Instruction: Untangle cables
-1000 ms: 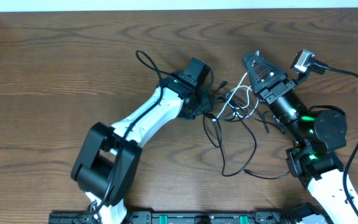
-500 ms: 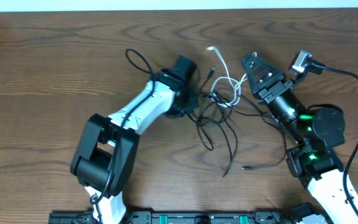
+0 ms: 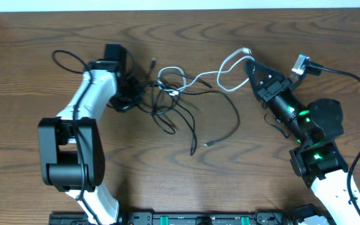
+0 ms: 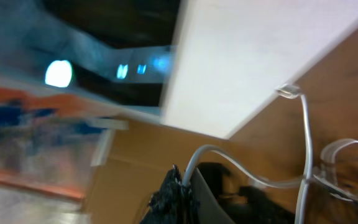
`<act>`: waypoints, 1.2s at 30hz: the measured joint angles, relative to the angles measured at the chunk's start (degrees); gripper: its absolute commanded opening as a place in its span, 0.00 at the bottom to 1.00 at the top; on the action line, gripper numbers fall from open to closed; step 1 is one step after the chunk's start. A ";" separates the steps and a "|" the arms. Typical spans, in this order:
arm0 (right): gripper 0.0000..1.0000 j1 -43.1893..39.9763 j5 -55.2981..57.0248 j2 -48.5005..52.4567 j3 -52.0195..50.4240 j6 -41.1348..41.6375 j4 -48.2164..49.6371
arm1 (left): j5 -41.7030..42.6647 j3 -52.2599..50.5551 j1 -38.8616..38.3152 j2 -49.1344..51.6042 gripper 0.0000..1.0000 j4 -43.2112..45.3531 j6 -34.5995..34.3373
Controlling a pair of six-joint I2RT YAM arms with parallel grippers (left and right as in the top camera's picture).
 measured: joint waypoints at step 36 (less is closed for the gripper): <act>0.01 -33.22 61.79 0.02 0.20 -20.79 -60.43 | 0.22 0.00 5.57 0.00 0.08 -0.15 4.68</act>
